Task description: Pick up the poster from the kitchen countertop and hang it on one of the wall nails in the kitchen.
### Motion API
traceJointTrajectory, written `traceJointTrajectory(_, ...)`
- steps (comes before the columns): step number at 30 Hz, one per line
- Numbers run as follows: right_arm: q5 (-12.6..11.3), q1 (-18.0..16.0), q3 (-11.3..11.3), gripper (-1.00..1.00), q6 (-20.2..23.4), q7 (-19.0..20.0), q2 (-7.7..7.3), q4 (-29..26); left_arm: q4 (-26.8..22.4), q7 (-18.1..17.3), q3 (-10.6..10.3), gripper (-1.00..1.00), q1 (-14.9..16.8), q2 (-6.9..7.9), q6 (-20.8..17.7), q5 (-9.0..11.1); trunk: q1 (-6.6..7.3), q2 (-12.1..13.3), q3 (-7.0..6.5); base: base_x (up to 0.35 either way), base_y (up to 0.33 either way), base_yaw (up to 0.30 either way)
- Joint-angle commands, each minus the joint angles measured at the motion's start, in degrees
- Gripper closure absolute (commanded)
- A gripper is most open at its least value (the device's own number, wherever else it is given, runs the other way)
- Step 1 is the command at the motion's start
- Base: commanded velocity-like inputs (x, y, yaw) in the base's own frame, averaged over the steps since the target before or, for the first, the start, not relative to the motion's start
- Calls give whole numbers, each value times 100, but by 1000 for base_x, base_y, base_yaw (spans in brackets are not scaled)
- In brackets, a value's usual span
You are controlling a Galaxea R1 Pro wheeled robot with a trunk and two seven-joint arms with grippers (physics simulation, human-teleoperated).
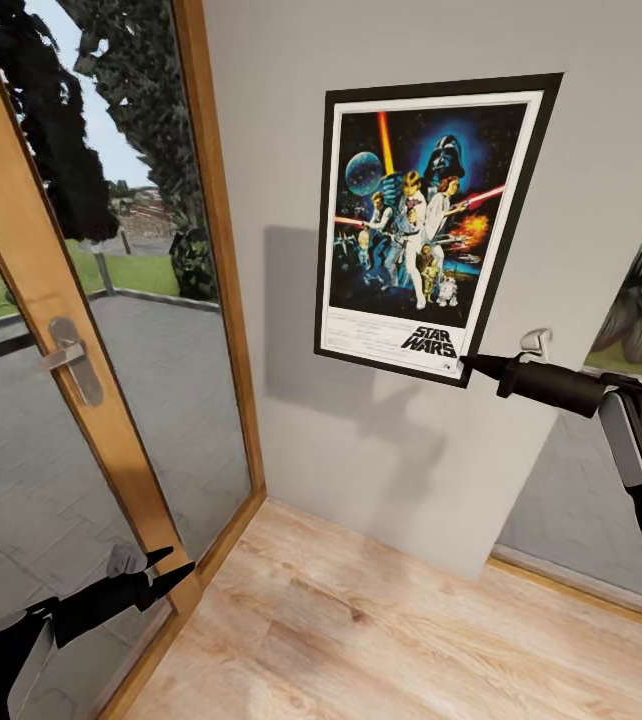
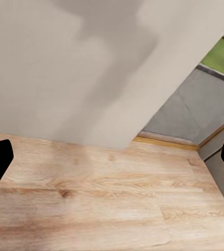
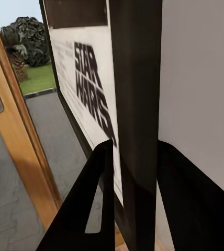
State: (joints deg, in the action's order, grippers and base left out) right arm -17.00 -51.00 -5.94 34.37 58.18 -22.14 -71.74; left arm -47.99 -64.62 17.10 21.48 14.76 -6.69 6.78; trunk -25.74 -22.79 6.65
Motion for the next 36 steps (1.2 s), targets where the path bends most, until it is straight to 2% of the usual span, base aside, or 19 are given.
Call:
traceJointTrajectory(1, -41, -6, -3, 100, 52, 18, -1, 2, 0, -24, 4, -100, 5, 0, -60, 25, -4, -12, 13, 52, 0, 0)
traceJointTrajectory(36, -42, -8, 4, 100, 54, 14, 7, 10, 0, -24, 4, -100, 3, 0, -60, 25, -4, -12, 13, 142, 0, 0)
